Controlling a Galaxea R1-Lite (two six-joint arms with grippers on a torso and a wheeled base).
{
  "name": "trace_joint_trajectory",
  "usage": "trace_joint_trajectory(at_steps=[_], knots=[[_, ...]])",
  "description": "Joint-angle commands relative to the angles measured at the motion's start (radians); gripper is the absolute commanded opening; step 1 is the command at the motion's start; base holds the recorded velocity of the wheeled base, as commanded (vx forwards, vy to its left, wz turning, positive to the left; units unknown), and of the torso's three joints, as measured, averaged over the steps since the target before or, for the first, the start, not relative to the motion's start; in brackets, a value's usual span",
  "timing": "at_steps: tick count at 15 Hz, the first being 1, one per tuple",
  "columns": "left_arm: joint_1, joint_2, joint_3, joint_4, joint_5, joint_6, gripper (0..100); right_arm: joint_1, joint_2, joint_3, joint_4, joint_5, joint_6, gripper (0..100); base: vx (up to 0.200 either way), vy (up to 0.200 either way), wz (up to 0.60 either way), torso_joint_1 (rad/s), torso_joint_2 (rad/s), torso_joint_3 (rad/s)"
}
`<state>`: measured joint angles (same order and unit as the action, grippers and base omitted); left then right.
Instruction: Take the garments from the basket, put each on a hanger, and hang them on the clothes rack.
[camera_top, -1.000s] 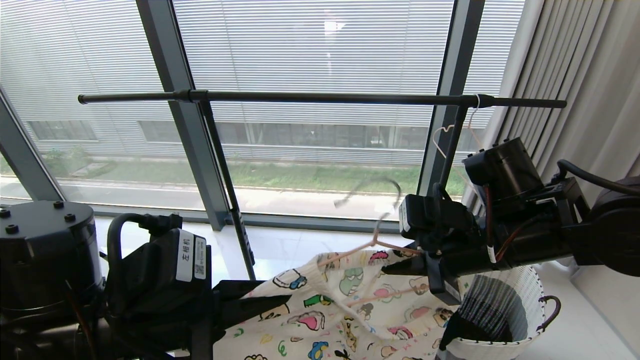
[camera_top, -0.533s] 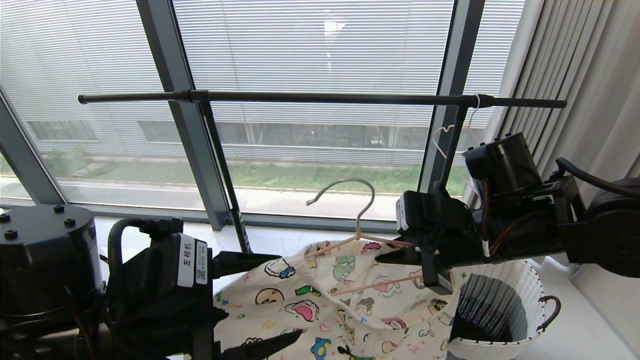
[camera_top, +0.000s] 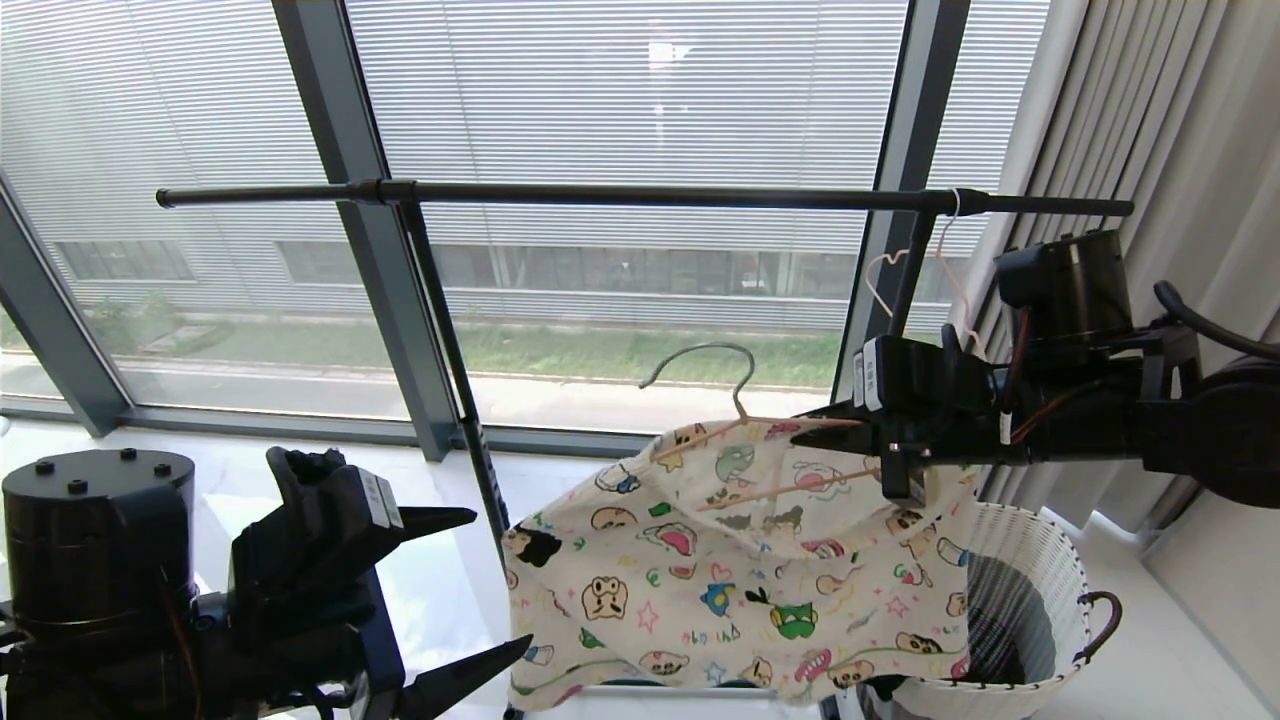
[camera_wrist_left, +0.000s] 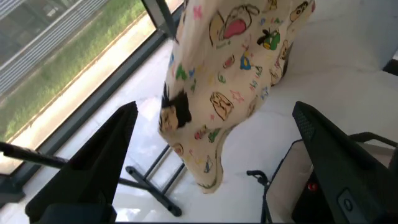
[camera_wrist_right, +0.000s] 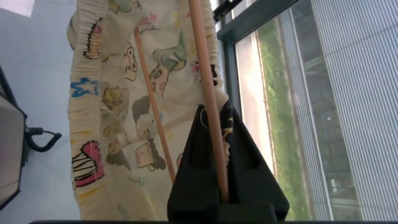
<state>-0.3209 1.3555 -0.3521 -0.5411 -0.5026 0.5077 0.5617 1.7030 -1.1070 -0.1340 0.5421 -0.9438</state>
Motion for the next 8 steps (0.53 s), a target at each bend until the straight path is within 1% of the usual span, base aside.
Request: trace_joint_trajectory(at_steps=[1,3,4,5,8], knots=[[0.074,0.047,0.024,0.000,-0.002,0.000,100,-0.023,0.000,0.001,-0.032,0.016,0.011,0,0.000,0.000,0.00,0.000,0.00,0.000],[0.135,0.109,0.007,-0.007,-0.004,-0.001,100,-0.026,-0.005,0.001,-0.075,0.025,0.051,0,0.000,0.000,0.00,0.000,0.00,0.000],[0.158,0.145,-0.002,-0.033,-0.004,-0.001,100,-0.023,-0.006,0.001,-0.102,0.025,0.077,0,0.000,0.000,0.00,0.000,0.00,0.000],[0.174,0.189,-0.007,-0.080,-0.004,-0.001,100,-0.020,-0.013,-0.001,-0.125,0.027,0.094,0,0.000,0.000,0.00,0.000,0.00,0.000],[0.187,0.303,-0.011,-0.243,-0.027,-0.001,100,0.009,-0.060,0.012,-0.130,0.029,0.134,0,0.000,0.000,0.00,0.000,0.00,0.000]])
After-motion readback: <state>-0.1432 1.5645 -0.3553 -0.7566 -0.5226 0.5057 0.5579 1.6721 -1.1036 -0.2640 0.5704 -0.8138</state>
